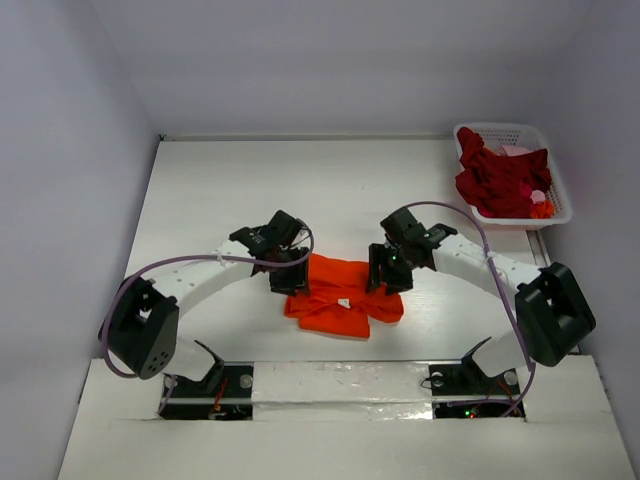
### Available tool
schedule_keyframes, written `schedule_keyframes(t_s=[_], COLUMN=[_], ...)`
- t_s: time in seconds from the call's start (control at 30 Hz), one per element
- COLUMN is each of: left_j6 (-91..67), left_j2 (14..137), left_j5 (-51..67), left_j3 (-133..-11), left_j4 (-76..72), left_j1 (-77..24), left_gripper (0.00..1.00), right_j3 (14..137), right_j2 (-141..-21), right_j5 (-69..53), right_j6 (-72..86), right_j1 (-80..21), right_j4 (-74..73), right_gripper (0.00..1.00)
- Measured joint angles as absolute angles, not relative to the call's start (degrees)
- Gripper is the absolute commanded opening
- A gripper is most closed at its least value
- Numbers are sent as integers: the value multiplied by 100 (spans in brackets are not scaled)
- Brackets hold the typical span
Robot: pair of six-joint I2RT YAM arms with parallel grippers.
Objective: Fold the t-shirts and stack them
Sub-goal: Smooth out wrinkles on the folded tshirt
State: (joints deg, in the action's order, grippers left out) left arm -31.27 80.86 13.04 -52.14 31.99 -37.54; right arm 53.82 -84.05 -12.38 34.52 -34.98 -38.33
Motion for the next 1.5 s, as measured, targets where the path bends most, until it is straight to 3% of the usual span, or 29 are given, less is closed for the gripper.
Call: schedule_keyframes(t_s=[0.33, 0.47, 0.6, 0.8, 0.97, 1.07, 1.5], left_j6=[-3131, -3129, -3131, -3146, -3157, -3159, -3179], left_j2=[8123, 8215, 8283, 8300, 8320, 8320, 8320], left_j5=[1114, 1068, 1039, 1013, 1002, 993, 939], left_j3=[-5288, -5299, -5299, -5315, -5341, -5341, -5422], left_j4=[3212, 3216, 3218, 3242, 3245, 3249, 3306], left_j1=[-3822, -3876, -3940, -4040, -4056, -4058, -4119], left_gripper=[27, 21, 8, 1, 1, 1, 1], right_j3=[5384, 5384, 5387, 5387, 5433, 5540, 5634], right_j2=[-8482, -8488, -8488, -8488, -8501, -8584, -8938], right_j5=[-1238, -1238, -1238, -1236, -1098, -934, -578], right_j6=[3461, 3476, 3479, 3496, 3518, 3548, 3579], right_j1=[-3498, -3498, -3498, -3498, -3498, -3498, -3498], right_j4=[-3830, -3833, -3833, -3830, -3846, -3854, -3854], right_gripper=[61, 60, 61, 60, 57, 48, 44])
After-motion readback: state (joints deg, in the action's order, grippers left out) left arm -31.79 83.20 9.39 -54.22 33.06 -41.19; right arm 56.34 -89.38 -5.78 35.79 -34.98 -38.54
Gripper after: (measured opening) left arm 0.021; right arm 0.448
